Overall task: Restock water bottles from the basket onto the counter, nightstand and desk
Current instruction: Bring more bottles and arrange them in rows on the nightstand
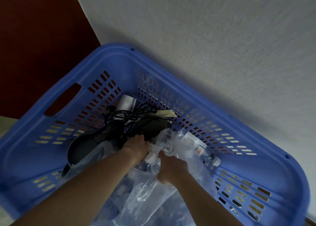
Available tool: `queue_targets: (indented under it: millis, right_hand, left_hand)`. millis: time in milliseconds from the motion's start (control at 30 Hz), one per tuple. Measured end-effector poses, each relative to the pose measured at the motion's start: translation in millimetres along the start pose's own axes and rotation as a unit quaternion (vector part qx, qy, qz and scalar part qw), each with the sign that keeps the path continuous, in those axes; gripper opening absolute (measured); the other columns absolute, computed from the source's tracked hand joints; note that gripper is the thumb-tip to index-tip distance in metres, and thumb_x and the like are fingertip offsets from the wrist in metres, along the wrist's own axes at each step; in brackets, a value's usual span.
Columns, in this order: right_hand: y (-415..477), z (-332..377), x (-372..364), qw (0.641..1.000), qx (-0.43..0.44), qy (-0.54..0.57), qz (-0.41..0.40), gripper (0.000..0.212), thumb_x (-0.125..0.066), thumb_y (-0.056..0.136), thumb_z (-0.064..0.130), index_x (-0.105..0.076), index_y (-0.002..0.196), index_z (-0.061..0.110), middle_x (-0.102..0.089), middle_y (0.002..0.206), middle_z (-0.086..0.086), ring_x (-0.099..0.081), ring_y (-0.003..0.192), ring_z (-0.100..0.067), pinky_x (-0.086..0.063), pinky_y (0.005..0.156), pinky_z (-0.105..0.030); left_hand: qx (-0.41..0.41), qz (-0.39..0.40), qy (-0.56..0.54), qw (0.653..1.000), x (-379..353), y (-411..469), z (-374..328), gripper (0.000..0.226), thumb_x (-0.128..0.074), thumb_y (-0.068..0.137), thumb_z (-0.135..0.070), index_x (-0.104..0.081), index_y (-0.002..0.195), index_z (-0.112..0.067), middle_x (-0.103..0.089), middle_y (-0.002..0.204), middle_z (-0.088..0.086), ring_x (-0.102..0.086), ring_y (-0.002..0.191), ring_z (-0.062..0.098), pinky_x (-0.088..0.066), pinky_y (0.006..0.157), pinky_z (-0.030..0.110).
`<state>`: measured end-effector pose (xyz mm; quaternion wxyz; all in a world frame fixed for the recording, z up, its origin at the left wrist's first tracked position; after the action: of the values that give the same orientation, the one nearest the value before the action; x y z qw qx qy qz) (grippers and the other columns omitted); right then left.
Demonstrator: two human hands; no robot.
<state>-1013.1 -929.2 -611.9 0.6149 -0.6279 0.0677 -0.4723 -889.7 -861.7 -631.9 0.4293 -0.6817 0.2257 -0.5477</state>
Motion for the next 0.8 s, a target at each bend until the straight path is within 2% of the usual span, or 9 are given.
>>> queue_targets:
  millis: [67, 200, 300, 367, 467, 600, 700, 733, 800]
  right_hand:
    - [0.6, -1.2, -0.3, 1.000, -0.004, 0.004, -0.003, 0.072, -0.063, 0.081, 0.025, -0.026, 0.142, 0.025, -0.062, 0.116, -0.007, -0.061, 0.109, -0.028, -0.041, 0.076, -0.031]
    - [-1.3, -2.3, 0.8, 0.999, -0.009, 0.038, -0.023, 0.074, -0.062, 0.083, 0.029, -0.022, 0.145, 0.028, -0.062, 0.115, -0.006, -0.061, 0.109, -0.027, -0.045, 0.082, -0.032]
    - [-3.1, -2.5, 3.6, 0.997, -0.009, 0.074, -0.034, 0.080, -0.062, 0.084, 0.038, -0.016, 0.148, 0.026, -0.061, 0.121, -0.007, -0.060, 0.112, -0.027, -0.047, 0.084, -0.034]
    - [-4.4, -2.9, 6.0, 0.995, -0.008, 0.096, -0.040, 0.084, -0.063, 0.083, 0.046, -0.015, 0.149, 0.024, -0.059, 0.126, -0.007, -0.058, 0.116, -0.026, -0.047, 0.085, -0.034]
    - [-8.2, -3.0, 10.5, 0.988, -0.005, 0.146, -0.056, 0.084, -0.068, 0.077, 0.048, -0.022, 0.144, 0.024, -0.061, 0.121, -0.004, -0.060, 0.111, -0.026, -0.048, 0.079, -0.032]
    - [-19.5, 3.5, 24.0, 0.966, -0.021, 0.240, -0.095, 0.083, -0.074, 0.070, 0.044, -0.031, 0.138, 0.029, -0.060, 0.121, -0.003, -0.059, 0.111, -0.027, -0.050, 0.085, -0.035]
    - [-31.9, 11.5, 43.4, 0.947, -0.015, 0.282, -0.150, 0.069, -0.074, 0.073, 0.038, -0.038, 0.131, 0.026, -0.059, 0.118, -0.002, -0.059, 0.111, -0.028, -0.050, 0.085, -0.036]
    - [-36.0, 14.2, 50.8, 0.944, -0.011, 0.286, -0.163, 0.066, -0.074, 0.074, 0.038, -0.039, 0.128, 0.024, -0.058, 0.117, -0.002, -0.058, 0.111, -0.028, -0.048, 0.085, -0.035]
    - [-48.9, 19.9, 67.5, 0.941, 0.002, 0.280, -0.189, 0.063, -0.070, 0.078, 0.039, -0.038, 0.129, 0.020, -0.059, 0.118, -0.003, -0.058, 0.109, -0.028, -0.046, 0.084, -0.035]
  left_hand:
    - [0.043, -0.003, -0.042, 0.998, 0.8, -0.8, -3.7, 0.052, -0.050, 0.097, -0.012, -0.030, 0.144, -0.003, -0.028, 0.145, 0.023, -0.042, 0.126, 0.038, -0.040, 0.100, 0.040]
    - [0.098, -0.009, -0.146, 0.984, -4.2, -4.7, 0.8, 0.045, -0.056, 0.095, -0.018, -0.043, 0.136, -0.004, -0.048, 0.138, 0.018, -0.047, 0.127, 0.034, -0.043, 0.098, 0.038]
    - [0.082, 0.022, -0.193, 0.978, -23.1, -16.0, 5.2, 0.063, -0.061, 0.091, -0.019, -0.029, 0.146, -0.015, -0.044, 0.143, 0.015, -0.042, 0.130, 0.036, -0.043, 0.101, 0.041]
    - [0.049, 0.023, -0.228, 0.972, -34.3, -24.7, 2.9, 0.063, -0.058, 0.093, -0.017, -0.024, 0.145, -0.020, -0.044, 0.142, 0.014, -0.046, 0.127, 0.035, -0.045, 0.098, 0.045]
    - [0.031, -0.033, -0.206, 0.978, -38.4, -36.5, 1.6, 0.050, -0.054, 0.095, -0.021, -0.030, 0.138, -0.021, -0.049, 0.137, 0.009, -0.052, 0.121, 0.032, -0.048, 0.090, 0.044]
    - [0.047, -0.073, -0.249, 0.965, -22.0, -52.2, 16.6, 0.072, -0.068, 0.082, -0.041, -0.027, 0.136, -0.015, -0.058, 0.126, 0.011, -0.060, 0.111, 0.033, -0.048, 0.077, 0.038]
    - [0.038, -0.130, -0.286, 0.949, 2.8, -66.5, 29.3, 0.064, -0.075, 0.073, -0.044, -0.032, 0.114, -0.021, -0.062, 0.107, 0.007, -0.063, 0.096, 0.031, -0.042, 0.062, 0.032]
    - [0.030, -0.150, -0.302, 0.941, 10.5, -71.1, 31.6, 0.061, -0.076, 0.073, -0.043, -0.032, 0.110, -0.022, -0.061, 0.103, 0.005, -0.064, 0.093, 0.031, -0.045, 0.062, 0.033]
    - [0.009, -0.193, -0.333, 0.923, 27.8, -86.1, 34.3, 0.060, -0.076, 0.074, -0.042, -0.036, 0.115, -0.024, -0.060, 0.109, 0.003, -0.062, 0.097, 0.030, -0.051, 0.072, 0.040]
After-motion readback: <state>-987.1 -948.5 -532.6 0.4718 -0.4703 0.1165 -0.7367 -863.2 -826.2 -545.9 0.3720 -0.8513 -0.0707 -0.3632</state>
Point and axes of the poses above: each hand's wrist, its own y-axis towards the middle knuckle, its own x-axis out of the back of the hand, z = x × y, the point moved 1 cm from there along y, towards the middle knuckle
